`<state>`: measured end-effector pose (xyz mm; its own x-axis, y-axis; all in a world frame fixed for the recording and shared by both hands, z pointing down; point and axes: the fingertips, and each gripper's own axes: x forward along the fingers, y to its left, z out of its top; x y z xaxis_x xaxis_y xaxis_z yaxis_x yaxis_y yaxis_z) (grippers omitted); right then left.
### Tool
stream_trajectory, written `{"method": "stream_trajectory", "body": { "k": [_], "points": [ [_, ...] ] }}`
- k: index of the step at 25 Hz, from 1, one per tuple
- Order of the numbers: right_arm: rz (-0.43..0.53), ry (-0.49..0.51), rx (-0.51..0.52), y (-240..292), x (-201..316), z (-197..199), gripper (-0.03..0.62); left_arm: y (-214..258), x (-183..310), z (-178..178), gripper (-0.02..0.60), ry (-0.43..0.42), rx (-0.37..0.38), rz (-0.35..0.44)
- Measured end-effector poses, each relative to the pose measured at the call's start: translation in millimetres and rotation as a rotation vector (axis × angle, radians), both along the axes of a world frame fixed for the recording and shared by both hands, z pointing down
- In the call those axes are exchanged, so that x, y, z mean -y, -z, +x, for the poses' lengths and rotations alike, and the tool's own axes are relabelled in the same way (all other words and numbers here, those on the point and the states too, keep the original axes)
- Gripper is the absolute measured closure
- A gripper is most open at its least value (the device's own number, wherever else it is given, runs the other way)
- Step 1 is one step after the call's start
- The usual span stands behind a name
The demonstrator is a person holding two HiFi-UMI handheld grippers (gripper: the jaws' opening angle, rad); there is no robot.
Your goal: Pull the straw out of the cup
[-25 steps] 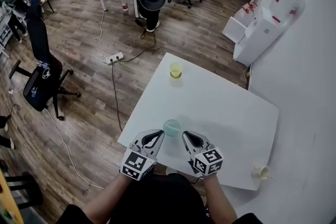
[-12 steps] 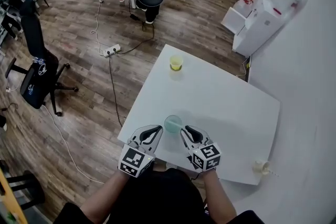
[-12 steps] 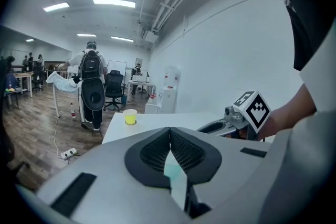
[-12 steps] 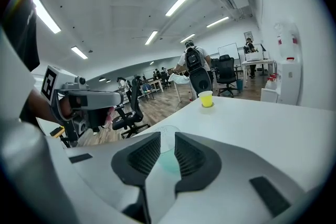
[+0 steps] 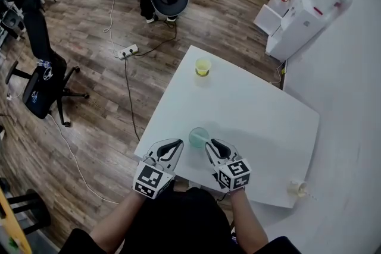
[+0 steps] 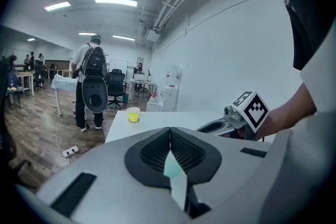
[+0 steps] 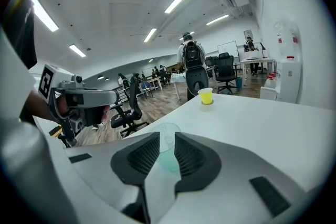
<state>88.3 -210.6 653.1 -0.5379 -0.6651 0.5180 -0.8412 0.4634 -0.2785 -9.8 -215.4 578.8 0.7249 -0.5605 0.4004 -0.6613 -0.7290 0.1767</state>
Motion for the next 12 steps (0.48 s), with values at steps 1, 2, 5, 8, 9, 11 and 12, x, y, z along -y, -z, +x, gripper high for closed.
{"method": "stream_trajectory", "body": {
  "k": [1, 2, 5, 8, 9, 11, 12],
  "points": [
    [-0.001, 0.000, -0.001, -0.6, 0.1, -0.4, 0.500, -0.3, -0.1, -0.7, 0.566, 0.001, 0.000, 0.000],
    [-0.001, 0.000, -0.002, -1.3, -0.1, -0.5, 0.500, -0.7, -0.4, -1.2, 0.567, 0.002, 0.000, 0.001],
    [-0.001, -0.002, -0.005, -3.4, -0.3, -0.9, 0.500, -2.1, -1.8, -2.6, 0.566, 0.006, 0.001, 0.002],
    [-0.001, -0.005, -0.009, -4.5, 0.2, -1.4, 0.502, -2.2, -2.5, -4.1, 0.566, 0.009, 0.003, 0.004],
    [-0.001, -0.007, -0.011, -4.7, 0.3, -1.0, 0.503, -2.2, -2.7, -4.5, 0.568, 0.011, 0.004, 0.005],
    [-0.001, -0.013, -0.015, -5.0, 0.4, -0.4, 0.524, -2.1, -3.0, -6.5, 0.567, 0.015, 0.006, 0.007],
    [-0.002, -0.014, -0.017, -5.1, 0.2, -0.8, 0.530, -1.8, -3.4, -8.1, 0.567, 0.017, 0.006, 0.006]
  ]
}}
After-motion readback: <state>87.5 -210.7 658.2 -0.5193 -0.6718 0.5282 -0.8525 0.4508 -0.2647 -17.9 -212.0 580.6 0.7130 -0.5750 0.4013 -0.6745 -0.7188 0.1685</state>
